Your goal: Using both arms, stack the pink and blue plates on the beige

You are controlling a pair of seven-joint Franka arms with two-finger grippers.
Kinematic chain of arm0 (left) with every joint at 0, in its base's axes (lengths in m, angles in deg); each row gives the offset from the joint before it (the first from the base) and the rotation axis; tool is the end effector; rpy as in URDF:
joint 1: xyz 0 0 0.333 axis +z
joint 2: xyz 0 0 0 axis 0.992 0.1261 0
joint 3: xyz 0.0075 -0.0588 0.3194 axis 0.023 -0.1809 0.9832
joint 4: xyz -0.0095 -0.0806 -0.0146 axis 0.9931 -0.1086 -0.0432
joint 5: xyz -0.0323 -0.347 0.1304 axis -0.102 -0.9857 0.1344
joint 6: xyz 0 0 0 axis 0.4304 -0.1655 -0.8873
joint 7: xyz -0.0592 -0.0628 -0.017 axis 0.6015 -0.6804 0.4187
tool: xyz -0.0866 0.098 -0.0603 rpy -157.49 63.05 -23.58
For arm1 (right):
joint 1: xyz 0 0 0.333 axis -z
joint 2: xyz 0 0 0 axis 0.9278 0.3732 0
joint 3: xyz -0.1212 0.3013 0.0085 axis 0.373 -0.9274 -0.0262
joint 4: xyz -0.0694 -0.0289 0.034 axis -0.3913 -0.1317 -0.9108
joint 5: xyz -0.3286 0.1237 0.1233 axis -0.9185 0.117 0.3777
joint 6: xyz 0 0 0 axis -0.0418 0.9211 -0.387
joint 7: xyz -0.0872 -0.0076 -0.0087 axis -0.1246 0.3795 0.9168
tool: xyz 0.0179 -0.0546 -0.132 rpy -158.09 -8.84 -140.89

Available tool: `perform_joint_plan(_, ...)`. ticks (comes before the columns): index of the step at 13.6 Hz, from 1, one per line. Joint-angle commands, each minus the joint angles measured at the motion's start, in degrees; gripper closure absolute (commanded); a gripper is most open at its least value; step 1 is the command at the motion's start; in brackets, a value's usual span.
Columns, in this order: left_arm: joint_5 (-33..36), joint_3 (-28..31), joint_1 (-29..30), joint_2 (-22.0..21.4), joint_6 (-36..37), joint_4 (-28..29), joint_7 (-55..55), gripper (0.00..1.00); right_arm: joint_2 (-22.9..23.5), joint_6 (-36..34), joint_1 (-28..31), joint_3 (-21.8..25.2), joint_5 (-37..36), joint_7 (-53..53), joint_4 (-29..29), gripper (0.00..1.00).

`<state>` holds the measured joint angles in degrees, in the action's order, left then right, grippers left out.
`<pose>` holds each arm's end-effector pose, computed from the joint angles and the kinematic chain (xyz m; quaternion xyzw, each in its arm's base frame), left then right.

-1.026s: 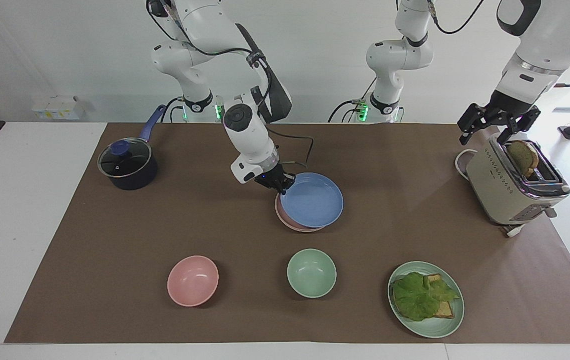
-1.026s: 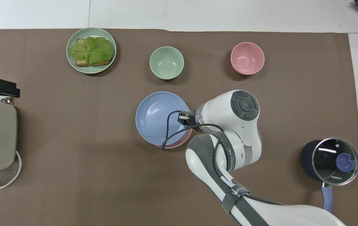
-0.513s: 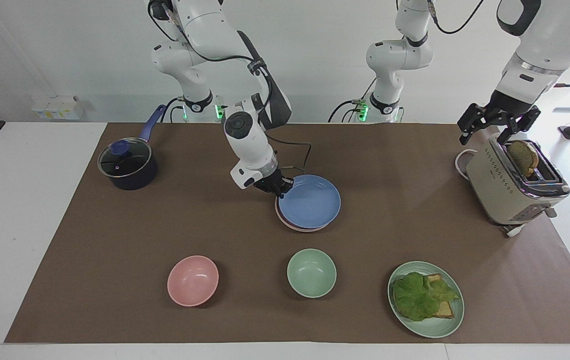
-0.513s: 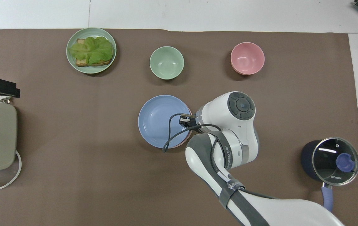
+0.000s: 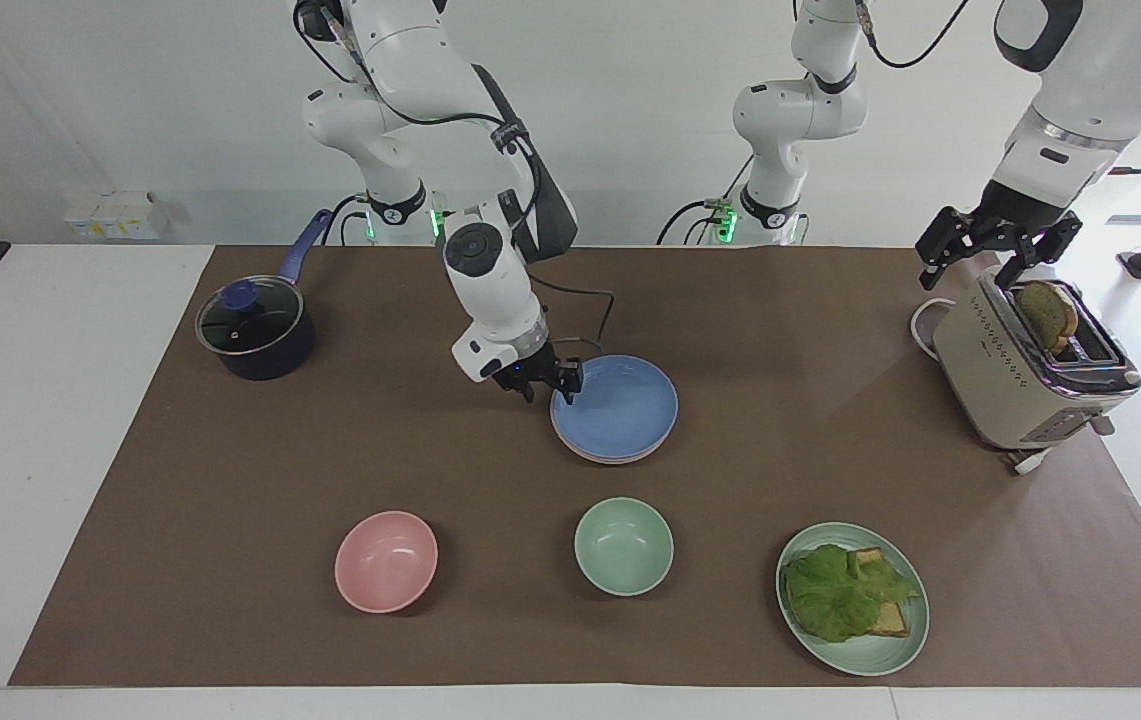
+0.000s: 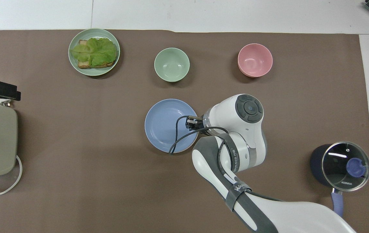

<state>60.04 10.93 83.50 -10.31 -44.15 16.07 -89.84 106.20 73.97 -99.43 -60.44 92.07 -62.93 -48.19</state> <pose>0.5415 -0.0217 0.6133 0.9989 -0.0274 0.0357 0.0094 0.5454 0.2837 0.3228 -0.9905 0.0893 -0.0005 0.1050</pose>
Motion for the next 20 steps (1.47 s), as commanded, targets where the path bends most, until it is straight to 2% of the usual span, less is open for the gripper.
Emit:
perform_joint_plan(1,0.7,-0.1,0.2,-0.3,0.6,0.3,-0.3,0.0,-3.9,-1.5,2.9,0.1,-4.8,1.5,0.0,0.0)
perform_joint_plan(4,0.7,-0.1,0.2,-0.3,0.6,0.3,-0.2,0.0,-7.2,-5.9,6.4,0.1,-13.2,1.7,1.1,0.0)
perform_joint_plan(6,0.7,-0.1,0.2,-0.4,0.6,0.3,-0.3,0.0,-9.3,-9.9,8.0,0.1,-15.7,1.7,2.7,0.0)
perform_joint_plan(9,0.7,-0.1,0.2,-0.3,0.6,0.3,-0.2,0.0,-11.8,-16.4,10.2,0.1,-15.6,5.3,5.3,0.0)
perform_joint_plan(13,0.7,-0.1,0.2,-0.3,0.6,0.3,-0.3,0.0,-16.6,-23.2,13.1,0.1,-14.8,9.8,5.3,0.0)
perform_joint_plan(20,0.7,-0.1,0.2,-0.4,0.6,0.3,-0.2,0.0,-20.9,-32.9,21.3,0.1,-14.7,21.0,5.2,0.0)
